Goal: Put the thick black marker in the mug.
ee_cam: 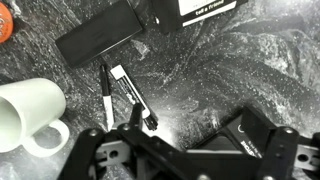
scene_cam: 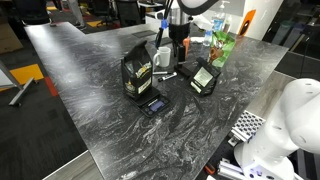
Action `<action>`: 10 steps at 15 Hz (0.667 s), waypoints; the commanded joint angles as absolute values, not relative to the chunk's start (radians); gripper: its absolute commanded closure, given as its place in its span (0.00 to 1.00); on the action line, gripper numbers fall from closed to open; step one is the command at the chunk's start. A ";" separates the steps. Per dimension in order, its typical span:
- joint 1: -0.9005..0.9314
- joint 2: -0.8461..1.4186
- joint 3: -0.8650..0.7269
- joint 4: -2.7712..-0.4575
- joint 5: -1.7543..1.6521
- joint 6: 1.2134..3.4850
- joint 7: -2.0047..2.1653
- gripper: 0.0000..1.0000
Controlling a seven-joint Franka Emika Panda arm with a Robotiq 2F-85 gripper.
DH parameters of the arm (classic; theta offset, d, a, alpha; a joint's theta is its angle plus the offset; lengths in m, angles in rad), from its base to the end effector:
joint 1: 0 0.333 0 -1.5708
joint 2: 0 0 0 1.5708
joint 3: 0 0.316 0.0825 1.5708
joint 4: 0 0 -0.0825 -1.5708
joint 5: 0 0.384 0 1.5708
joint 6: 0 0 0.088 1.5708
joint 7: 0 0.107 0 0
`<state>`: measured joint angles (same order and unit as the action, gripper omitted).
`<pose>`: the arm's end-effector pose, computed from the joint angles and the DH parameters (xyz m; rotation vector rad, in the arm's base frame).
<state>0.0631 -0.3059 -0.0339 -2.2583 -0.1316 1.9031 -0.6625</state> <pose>0.4536 0.0029 0.4819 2.8409 1.1012 -0.1248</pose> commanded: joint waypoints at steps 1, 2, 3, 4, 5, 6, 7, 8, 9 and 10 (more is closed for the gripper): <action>0.084 -0.298 -0.062 -2.320 -0.138 1.956 -0.857 0.00; 0.086 -0.292 -0.062 -2.325 -0.143 1.954 -0.905 0.00; 0.086 -0.279 -0.058 -2.318 -0.153 1.940 -0.949 0.00; 0.087 -0.268 -0.054 -2.311 -0.162 1.929 -0.992 0.00; 0.086 -0.250 -0.049 -2.297 -0.178 1.908 -1.028 0.00; 0.086 -0.235 -0.044 -2.287 -0.198 1.894 -1.060 0.00; 0.082 -0.215 -0.037 -2.273 -0.231 1.876 -1.078 0.00; 0.080 -0.198 -0.029 -2.267 -0.265 1.866 -1.091 0.00; 0.077 -0.178 -0.020 -2.257 -0.308 1.853 -1.094 0.00; 0.074 -0.161 -0.012 -2.246 -0.354 1.840 -1.092 0.00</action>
<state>0.0842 -0.2379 -0.0369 -2.3064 -0.2587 1.8967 -1.0597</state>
